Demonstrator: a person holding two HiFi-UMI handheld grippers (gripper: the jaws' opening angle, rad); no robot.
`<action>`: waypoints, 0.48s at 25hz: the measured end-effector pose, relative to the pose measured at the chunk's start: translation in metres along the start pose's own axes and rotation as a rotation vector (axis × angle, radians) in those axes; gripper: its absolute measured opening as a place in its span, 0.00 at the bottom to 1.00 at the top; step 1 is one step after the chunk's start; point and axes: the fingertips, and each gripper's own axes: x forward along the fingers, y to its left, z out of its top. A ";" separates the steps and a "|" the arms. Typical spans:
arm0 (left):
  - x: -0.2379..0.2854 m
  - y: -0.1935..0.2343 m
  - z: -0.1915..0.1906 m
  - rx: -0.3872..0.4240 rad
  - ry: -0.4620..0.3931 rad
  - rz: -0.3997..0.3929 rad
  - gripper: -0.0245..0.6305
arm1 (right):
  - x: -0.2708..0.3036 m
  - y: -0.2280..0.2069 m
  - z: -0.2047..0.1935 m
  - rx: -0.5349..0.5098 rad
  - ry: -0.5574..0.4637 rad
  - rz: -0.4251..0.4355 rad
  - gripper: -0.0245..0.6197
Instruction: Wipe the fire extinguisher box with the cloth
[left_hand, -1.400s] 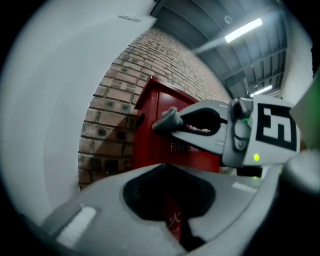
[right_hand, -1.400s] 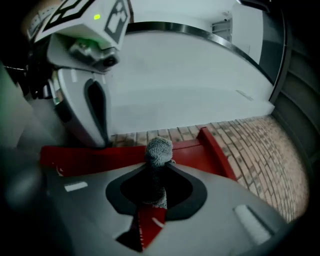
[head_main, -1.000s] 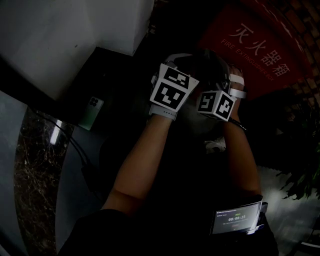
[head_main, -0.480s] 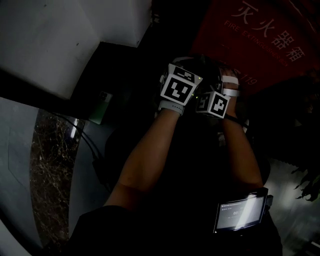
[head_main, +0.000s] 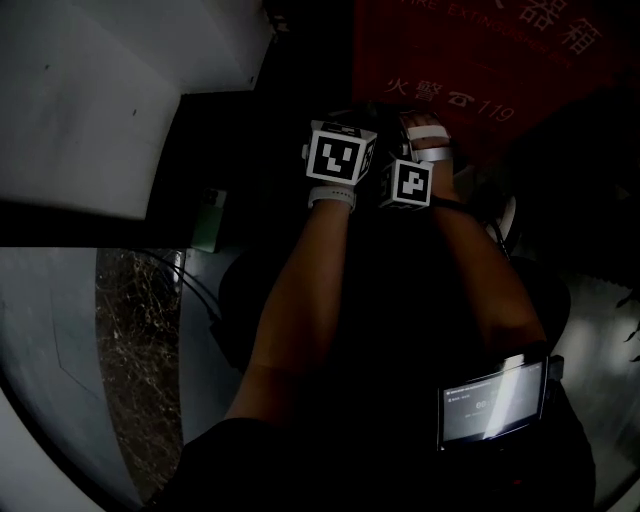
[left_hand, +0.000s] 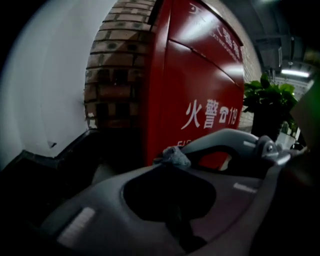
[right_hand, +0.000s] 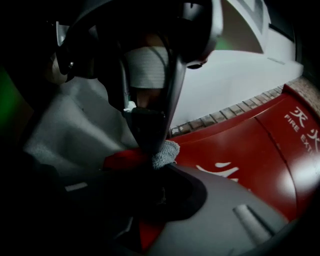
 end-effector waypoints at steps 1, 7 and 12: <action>0.002 0.001 -0.007 -0.016 0.021 -0.002 0.04 | 0.002 0.007 0.001 0.009 0.001 0.013 0.14; 0.014 0.015 -0.038 -0.068 0.104 0.022 0.04 | 0.014 0.037 0.006 0.018 0.002 0.076 0.14; 0.028 0.017 -0.062 -0.099 0.179 0.020 0.04 | 0.025 0.064 -0.001 0.024 0.002 0.129 0.14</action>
